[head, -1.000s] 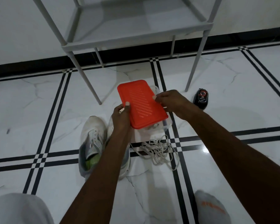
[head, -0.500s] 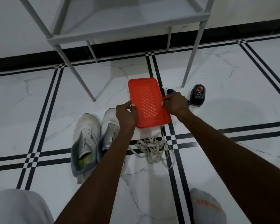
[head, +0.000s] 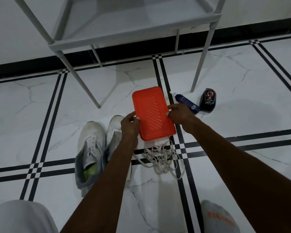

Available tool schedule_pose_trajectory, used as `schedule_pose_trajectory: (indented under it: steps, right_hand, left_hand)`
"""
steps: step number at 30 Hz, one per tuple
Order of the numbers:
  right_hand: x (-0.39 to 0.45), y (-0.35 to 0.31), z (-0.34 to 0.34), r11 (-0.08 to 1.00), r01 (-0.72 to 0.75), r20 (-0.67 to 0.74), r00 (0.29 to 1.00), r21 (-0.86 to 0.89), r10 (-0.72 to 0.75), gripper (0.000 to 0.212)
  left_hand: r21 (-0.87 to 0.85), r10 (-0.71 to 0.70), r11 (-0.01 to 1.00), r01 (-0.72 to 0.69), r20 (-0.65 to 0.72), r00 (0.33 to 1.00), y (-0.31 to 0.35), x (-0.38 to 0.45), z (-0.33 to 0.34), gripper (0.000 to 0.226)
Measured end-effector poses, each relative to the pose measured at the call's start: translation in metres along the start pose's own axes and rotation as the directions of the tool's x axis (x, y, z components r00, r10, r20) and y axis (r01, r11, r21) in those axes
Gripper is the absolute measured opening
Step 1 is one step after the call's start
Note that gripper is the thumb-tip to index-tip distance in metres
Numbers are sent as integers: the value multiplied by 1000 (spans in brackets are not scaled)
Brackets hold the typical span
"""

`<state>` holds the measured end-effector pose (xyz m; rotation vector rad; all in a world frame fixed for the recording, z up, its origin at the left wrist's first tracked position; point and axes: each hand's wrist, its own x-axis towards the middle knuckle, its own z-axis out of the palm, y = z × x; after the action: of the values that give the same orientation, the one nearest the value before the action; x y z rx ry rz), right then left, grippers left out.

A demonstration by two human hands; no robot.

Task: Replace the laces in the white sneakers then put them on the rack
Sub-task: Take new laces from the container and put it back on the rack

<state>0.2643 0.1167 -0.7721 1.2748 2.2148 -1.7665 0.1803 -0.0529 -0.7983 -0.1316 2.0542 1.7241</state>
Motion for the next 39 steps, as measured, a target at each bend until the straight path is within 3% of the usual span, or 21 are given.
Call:
schedule_pose_trajectory:
  steps: [5, 12, 18, 22, 27, 29, 32, 39]
  right_hand:
    - [-20, -8, -16, 977, -1, 17, 1000, 211, -2, 23]
    - [-70, -56, -51, 889, 231, -159, 970, 395, -182, 14]
    - [-106, -97, -78, 817, 476, -314, 870, 325, -381, 16]
    - [-121, -135, -98, 742, 574, -398, 806, 347, -437, 15]
    - [-104, -195, -125, 684, 601, -420, 792, 413, -443, 16]
    - [-91, -217, -134, 683, 603, -376, 795, 413, -475, 16]
    - [-60, -248, -146, 714, 570, -301, 822, 407, -484, 14]
    - [35, -279, -158, 838, 466, -294, 874, 283, -387, 24]
  left_hand:
    - [-140, -4, 990, 8, 33, 999, 20, -12, -9, 34]
    - [-274, 176, 951, -141, 109, 978, 95, -51, -13, 30]
    - [-290, 365, 906, -308, 168, 916, 159, -81, -19, 27]
    - [-350, 440, 864, -361, 180, 880, 210, -91, -13, 24]
    - [-369, 495, 833, -412, 167, 852, 272, -74, 9, 28]
    - [-353, 462, 851, -388, 154, 873, 292, -59, 20, 28]
    - [-311, 432, 871, -379, 120, 894, 320, -33, 36, 19]
    - [-212, 380, 911, -355, 91, 920, 340, 36, 77, 35]
